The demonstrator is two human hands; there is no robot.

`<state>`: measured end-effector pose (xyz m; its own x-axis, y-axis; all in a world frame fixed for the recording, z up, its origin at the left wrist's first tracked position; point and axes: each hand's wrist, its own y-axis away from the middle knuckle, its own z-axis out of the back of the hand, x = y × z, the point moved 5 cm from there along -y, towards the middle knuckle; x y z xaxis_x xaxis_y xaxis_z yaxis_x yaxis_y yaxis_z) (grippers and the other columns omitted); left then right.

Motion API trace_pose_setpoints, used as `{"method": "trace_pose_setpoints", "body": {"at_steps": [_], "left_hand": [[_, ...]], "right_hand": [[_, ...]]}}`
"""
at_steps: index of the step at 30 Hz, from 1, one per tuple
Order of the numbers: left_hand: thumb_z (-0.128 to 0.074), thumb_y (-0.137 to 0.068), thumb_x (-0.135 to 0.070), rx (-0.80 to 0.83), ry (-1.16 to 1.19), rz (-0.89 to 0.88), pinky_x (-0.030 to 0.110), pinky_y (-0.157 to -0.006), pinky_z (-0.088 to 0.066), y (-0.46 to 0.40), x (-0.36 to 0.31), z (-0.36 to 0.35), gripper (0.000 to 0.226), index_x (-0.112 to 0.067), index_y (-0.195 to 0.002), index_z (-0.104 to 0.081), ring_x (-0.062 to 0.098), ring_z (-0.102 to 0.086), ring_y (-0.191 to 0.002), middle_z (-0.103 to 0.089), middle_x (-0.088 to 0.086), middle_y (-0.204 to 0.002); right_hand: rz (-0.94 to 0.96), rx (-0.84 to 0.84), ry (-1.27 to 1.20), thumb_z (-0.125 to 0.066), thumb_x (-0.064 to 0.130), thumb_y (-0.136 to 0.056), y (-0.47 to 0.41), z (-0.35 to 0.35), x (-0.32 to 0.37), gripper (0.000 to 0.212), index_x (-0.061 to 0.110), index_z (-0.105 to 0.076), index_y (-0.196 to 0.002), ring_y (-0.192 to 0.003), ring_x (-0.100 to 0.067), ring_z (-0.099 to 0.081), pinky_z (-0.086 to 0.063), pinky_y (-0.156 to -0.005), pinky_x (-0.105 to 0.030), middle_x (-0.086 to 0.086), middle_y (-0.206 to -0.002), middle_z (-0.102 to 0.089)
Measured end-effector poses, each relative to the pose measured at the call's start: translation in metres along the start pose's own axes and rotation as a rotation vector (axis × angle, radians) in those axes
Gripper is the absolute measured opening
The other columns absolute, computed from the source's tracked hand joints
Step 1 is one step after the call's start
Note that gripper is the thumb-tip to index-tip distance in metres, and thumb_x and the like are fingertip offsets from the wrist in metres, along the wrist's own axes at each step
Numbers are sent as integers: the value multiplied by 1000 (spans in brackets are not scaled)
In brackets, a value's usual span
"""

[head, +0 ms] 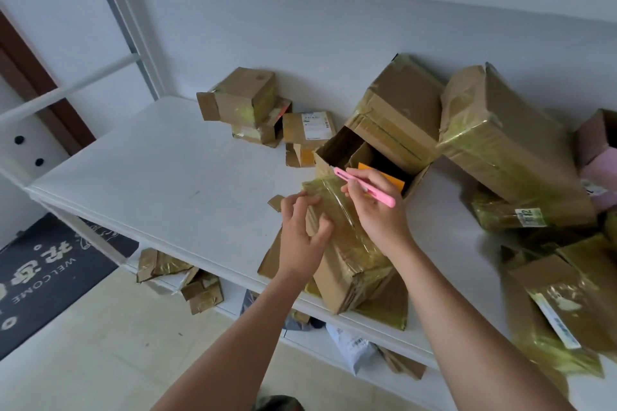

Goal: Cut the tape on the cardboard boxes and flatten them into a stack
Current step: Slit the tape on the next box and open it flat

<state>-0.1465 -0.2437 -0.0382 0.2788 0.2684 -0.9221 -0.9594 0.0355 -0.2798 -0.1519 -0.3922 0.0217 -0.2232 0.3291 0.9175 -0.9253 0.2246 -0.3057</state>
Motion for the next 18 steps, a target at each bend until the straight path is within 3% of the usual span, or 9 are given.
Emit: {"method": "trace_pose_setpoints", "body": {"at_steps": [6,12,18], "left_hand": [[-55,-86,-28,-18,-21,10,-4,-90,-26,1,5,1,31,-15,-114,-59,-18,-35,-118,-41,-4,-124],[-47,-83,-44,-13,-22,11,-4,-91,-26,2,5,-2,41,-20,-114,-57,-19,-33,-121,-39,-10,-124],[-44,-82,-42,-5,-118,-64,-5,-85,-29,-1,-1,-1,46,-10,-112,-59,-21,-36,-113,-39,-11,-126]], "right_hand": [[46,24,104,-57,8,-98,2,-6,-6,11,3,-65,-103,-84,4,-66,-50,-58,-11,4,-98,-69],[95,54,152,-56,11,-98,0,-8,-9,9,5,-62,-103,-88,-5,-68,-58,-64,-21,-1,-104,-70],[126,100,204,-56,10,-98,-3,-11,-10,10,1,-61,-99,-70,-8,-64,-49,-54,-15,-10,-90,-69]]}}
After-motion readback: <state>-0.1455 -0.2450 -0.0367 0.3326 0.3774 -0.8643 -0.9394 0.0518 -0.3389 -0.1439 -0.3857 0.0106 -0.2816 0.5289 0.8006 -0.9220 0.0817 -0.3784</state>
